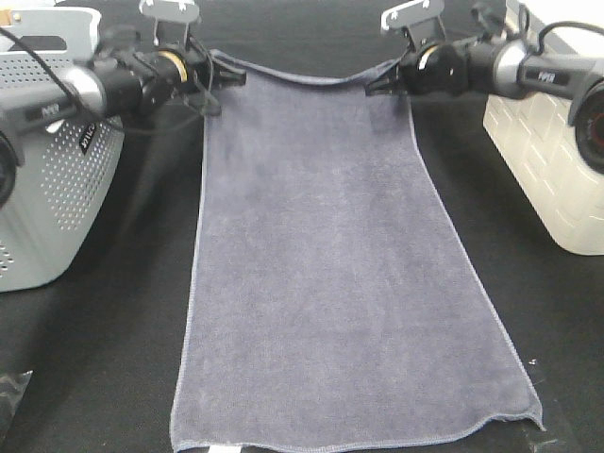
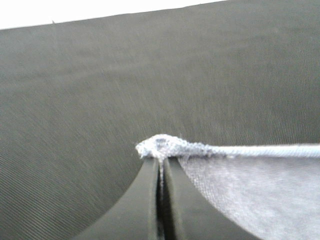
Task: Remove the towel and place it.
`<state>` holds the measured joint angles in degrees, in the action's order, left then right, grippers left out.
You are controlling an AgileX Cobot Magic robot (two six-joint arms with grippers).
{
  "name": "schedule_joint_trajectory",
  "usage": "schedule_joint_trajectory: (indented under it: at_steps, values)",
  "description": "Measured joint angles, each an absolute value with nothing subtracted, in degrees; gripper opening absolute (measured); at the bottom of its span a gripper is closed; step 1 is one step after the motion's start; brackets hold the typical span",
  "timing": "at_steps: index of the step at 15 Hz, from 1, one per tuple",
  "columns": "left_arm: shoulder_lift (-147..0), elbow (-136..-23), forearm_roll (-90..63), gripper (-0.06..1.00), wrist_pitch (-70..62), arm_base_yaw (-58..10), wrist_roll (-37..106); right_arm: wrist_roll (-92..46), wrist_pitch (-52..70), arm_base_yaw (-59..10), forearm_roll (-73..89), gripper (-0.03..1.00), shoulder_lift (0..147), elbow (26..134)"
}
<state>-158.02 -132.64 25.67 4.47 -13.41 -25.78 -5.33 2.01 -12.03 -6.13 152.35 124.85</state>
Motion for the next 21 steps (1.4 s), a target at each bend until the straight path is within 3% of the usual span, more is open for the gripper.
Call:
schedule_joint_trajectory:
  at_steps: [1,3,5,6,8,15,19,21]
  values:
    - [-159.1,-132.6,25.7,0.01,4.1,-13.4,-25.8,-5.3,1.6,-12.0,-6.1,0.02,153.3,124.8]
    - [-159.9,-132.6,25.7,0.09,2.3,-13.4,-26.0,-5.3,1.4,-12.0,-6.1,0.15,154.5,124.8]
    - [-159.9,-132.6,25.7,0.37,2.1,-13.4,-26.0,-5.3,1.4,-12.0,-6.1,0.4,154.8,124.8]
    - [-160.0,-133.3,25.7,0.62,2.0,-13.4,-26.5,-5.3,1.3,-12.0,-5.4,0.59,154.9,124.8]
    - [-160.0,-135.5,25.4,0.71,1.9,-13.4,-29.0,-5.3,1.8,-12.0,-4.4,0.71,154.9,124.8]
    - [-160.0,-147.1,24.9,0.73,0.5,-13.4,-30.8,-5.3,3.2,-12.0,-2.0,0.73,148.6,124.8]
    - [-160.0,-147.1,21.0,0.73,-17.1,-13.8,-31.7,-5.3,8.6,-12.0,-1.6,0.73,145.2,124.8]
    - [-160.0,-147.1,16.4,0.79,-23.3,-13.8,-31.8,-5.3,11.6,-12.0,-1.6,0.73,144.7,124.8]
